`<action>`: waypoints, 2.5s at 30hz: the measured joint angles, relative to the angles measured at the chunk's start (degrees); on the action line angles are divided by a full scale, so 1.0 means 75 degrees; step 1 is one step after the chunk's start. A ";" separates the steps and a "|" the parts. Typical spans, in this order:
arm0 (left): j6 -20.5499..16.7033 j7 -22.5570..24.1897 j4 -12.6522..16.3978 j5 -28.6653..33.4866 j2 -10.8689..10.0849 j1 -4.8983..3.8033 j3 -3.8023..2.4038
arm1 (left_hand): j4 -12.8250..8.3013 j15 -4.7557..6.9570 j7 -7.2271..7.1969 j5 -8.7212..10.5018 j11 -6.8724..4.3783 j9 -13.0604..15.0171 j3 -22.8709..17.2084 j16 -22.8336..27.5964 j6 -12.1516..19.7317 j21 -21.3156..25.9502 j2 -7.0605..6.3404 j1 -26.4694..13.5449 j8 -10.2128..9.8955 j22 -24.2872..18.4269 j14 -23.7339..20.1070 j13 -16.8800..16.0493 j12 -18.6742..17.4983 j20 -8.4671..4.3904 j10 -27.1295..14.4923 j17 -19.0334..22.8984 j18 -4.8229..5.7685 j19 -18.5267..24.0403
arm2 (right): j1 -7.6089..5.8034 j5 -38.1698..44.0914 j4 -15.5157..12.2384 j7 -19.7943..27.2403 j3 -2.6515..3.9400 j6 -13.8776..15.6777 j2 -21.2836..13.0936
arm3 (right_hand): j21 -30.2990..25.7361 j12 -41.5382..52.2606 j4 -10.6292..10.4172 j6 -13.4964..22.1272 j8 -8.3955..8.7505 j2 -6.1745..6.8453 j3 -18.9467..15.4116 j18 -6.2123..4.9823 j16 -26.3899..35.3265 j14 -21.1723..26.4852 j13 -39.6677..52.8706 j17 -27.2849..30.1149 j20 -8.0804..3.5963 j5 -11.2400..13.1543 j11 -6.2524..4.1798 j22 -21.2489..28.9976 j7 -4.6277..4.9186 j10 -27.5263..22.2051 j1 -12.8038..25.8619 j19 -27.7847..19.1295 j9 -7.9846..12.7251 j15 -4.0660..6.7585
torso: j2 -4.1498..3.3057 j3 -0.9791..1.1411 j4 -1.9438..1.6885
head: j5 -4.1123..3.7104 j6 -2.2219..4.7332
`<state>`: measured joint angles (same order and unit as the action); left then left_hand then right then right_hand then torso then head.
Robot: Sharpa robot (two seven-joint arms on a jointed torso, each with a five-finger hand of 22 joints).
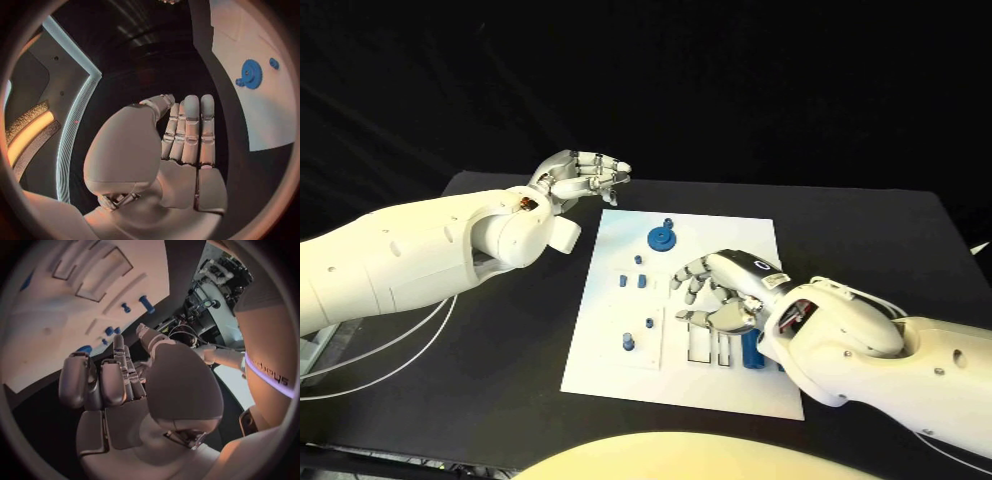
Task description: Assemble the parts on the task board
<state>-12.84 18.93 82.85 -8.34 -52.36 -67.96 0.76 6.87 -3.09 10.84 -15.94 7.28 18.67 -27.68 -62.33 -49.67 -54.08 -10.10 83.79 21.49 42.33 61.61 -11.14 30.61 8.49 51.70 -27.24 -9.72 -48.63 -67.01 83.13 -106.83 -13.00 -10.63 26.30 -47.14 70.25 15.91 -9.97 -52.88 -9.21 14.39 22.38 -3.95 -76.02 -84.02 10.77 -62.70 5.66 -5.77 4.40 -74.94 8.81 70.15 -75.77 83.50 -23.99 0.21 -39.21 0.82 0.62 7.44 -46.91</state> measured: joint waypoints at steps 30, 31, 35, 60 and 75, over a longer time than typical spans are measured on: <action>0.0040 0.0041 -0.0014 0.0001 -0.0035 0.0115 0.0082 | 0.0000 0.0000 0.0028 0.0000 0.0000 0.0006 0.0000 0.0000 0.0028 0.0031 -0.0030 -0.0092 0.0020 -0.0015 -0.0055 0.0006 0.0028 0.0028 -0.0055 -0.0007 0.0001 0.0028 | 0.0474 -0.2063 -0.0449 -0.1283 -0.0116 -0.0107 -0.1997 | 0.1946 0.7930 -0.0914 0.0413 -0.2498 -0.0845 -0.3067 0.0242 -0.1228 0.0000 0.8376 -0.1634 -0.0170 -0.0769 -0.0369 0.0001 -0.0311 0.1116 0.0847 0.0081 -0.0701 0.0195 | 0.0174 0.0001 0.0183 | -0.0981 0.0000; 0.0041 0.0041 -0.0013 0.0001 -0.0038 0.0117 0.0083 | 0.0000 0.0000 0.0028 0.0000 -0.0001 0.0006 0.0000 0.0000 0.0028 0.0031 -0.0030 -0.0092 0.0029 -0.0014 -0.0055 0.0006 0.0028 0.0028 -0.0055 -0.0007 0.0000 0.0028 | 0.0487 -0.2025 -0.0444 -0.1321 -0.0116 -0.0117 -0.1968 | 0.1947 0.7930 -0.0916 0.0413 -0.2498 -0.0853 -0.3087 0.0242 -0.1228 0.0000 0.8388 -0.1633 -0.0170 -0.0765 -0.0369 0.0001 -0.0311 0.1117 0.0855 0.0081 -0.0701 0.0195 | 0.0174 0.0001 0.0182 | -0.0981 -0.0005; 0.0048 0.0043 -0.0013 0.0002 -0.0042 0.0119 0.0083 | 0.0000 0.0000 0.0028 0.0000 -0.0001 0.0006 0.0000 0.0000 0.0028 0.0031 -0.0030 -0.0092 0.0029 -0.0014 -0.0055 0.0006 0.0027 0.0028 -0.0055 -0.0007 0.0000 0.0028 | 0.0531 -0.1875 -0.0422 -0.1461 -0.0116 -0.0169 -0.1878 | 0.1947 0.7959 -0.0913 0.0413 -0.2528 -0.0853 -0.3154 0.0243 -0.1228 0.0027 0.8412 -0.1633 -0.0170 -0.0765 -0.0369 0.0002 -0.0311 0.1116 0.0855 0.0081 -0.0694 0.0221 | 0.0168 -0.0007 0.0182 | -0.0982 -0.0016; 0.0095 0.0037 -0.0008 0.0000 -0.0078 0.0122 0.0083 | 0.0000 0.0001 0.0001 0.0000 -0.0001 0.0013 0.0000 -0.0030 0.0055 0.0060 -0.0030 -0.0091 0.0028 -0.0020 -0.0055 0.0005 0.0059 0.0056 -0.0054 -0.0012 0.0001 0.0056 | 0.0717 -0.1114 -0.0162 -0.2076 -0.0090 -0.0995 -0.1403 | 0.2068 0.7958 -0.0935 0.0288 -0.2799 -0.1063 -0.3722 0.0359 -0.1258 -0.0001 0.8515 -0.1631 -0.0195 -0.0559 -0.0424 0.0004 -0.0432 0.1171 0.1126 0.0054 -0.0681 0.0248 | 0.0169 -0.0011 0.0179 | -0.0937 -0.0071; 0.0094 0.0044 0.0000 -0.0037 -0.0088 0.0122 0.0084 | 0.0000 0.0001 0.0001 0.0000 -0.0001 0.0019 0.0000 -0.0030 0.0054 0.0060 -0.0030 -0.0091 0.0057 -0.0027 -0.0055 0.0004 0.0059 0.0056 -0.0054 -0.0018 0.0000 0.0056 | 0.0774 -0.0825 -0.0167 -0.2288 -0.0072 -0.0909 -0.1286 | 0.2214 0.8139 -0.0916 0.0117 -0.2902 -0.1510 -0.3783 0.0359 -0.1315 -0.0001 0.8558 -0.1629 -0.0277 -0.1195 -0.0518 -0.0001 -0.0546 0.1402 0.0678 0.0081 -0.0668 0.0358 | 0.0174 -0.0012 0.0182 | -0.0795 -0.0062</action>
<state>-12.14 19.26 82.85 -8.62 -53.02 -67.04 1.39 6.87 -3.09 10.85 -15.94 7.27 18.81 -27.68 -62.55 -49.26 -53.63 -10.32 83.11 21.91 42.12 61.20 -11.10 31.06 8.90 51.30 -27.38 -9.72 -48.21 -61.21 76.94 -108.09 -30.16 -11.17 19.48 -56.78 86.85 76.96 -16.84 -52.00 -30.97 3.06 -5.99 -1.26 -85.88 -84.03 74.96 -74.92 3.58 -14.74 0.51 -74.95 4.72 80.66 -70.69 84.11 -29.00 2.89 -37.91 0.74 1.98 1.48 -47.37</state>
